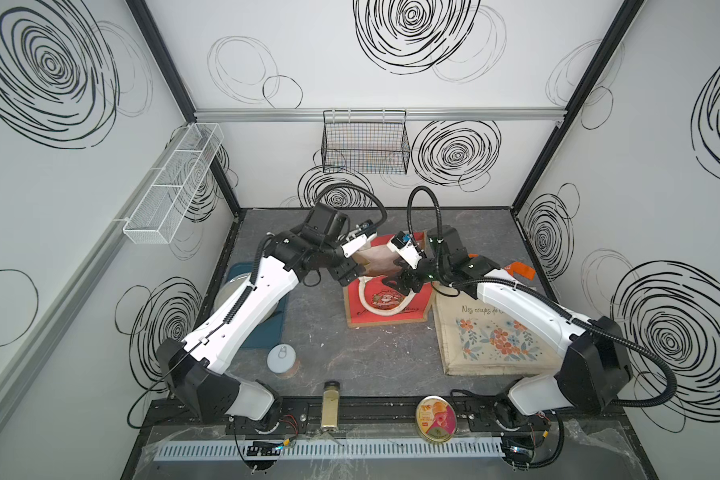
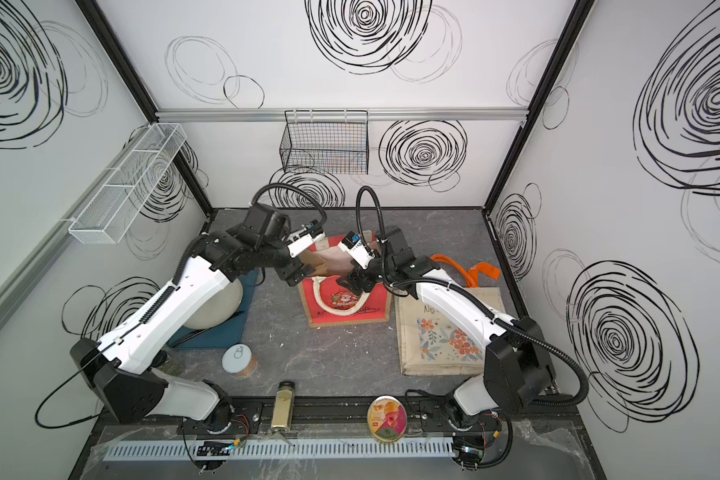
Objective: Put away the canvas bag
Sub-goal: Press the canvas bag at the center of the board.
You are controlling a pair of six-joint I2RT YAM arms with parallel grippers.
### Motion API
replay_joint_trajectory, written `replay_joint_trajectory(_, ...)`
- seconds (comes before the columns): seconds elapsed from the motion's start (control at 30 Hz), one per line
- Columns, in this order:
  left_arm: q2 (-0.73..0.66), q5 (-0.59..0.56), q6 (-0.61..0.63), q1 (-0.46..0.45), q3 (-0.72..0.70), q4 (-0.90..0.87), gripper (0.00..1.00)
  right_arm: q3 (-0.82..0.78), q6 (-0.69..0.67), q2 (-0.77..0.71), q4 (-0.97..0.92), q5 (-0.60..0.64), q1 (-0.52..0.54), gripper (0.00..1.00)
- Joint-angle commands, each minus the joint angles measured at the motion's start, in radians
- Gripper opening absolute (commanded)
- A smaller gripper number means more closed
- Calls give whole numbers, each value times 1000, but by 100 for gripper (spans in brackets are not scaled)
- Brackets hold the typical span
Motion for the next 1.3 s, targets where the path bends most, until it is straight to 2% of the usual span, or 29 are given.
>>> replay_joint_trajectory(0.0,23,-7,59,33,90,-37,93,3,-22,18,10,56,26,82)
replay_joint_trajectory(0.1,80,19,114,76,116,-23,93,27,-39,30,6,85,46,82)
replay_joint_trajectory(0.23,154,238,188,176,134,2,91,67,-66,70,-11,96,55,82)
replay_joint_trajectory(0.3,190,268,243,171,134,11,92,78,-83,86,-14,103,67,82)
replay_joint_trajectory(0.37,223,251,263,158,151,14,94,80,-98,94,-9,97,75,82)
replay_joint_trajectory(0.47,270,309,282,168,188,-15,94,71,-100,94,7,78,76,81)
replay_joint_trajectory(0.67,388,428,304,184,281,-199,92,52,-85,90,37,71,65,80)
replay_joint_trajectory(0.8,386,485,303,172,263,-273,90,62,-59,105,69,88,57,79)
replay_joint_trajectory(0.87,370,471,299,162,235,-285,90,66,-41,117,83,109,56,79)
replay_joint_trajectory(1.0,311,462,267,160,160,-231,90,77,-22,143,86,125,55,78)
replay_joint_trajectory(1.1,295,513,256,170,143,-220,91,89,-13,163,77,136,54,78)
replay_joint_trajectory(1.27,274,533,236,175,101,-211,90,96,25,172,82,151,43,77)
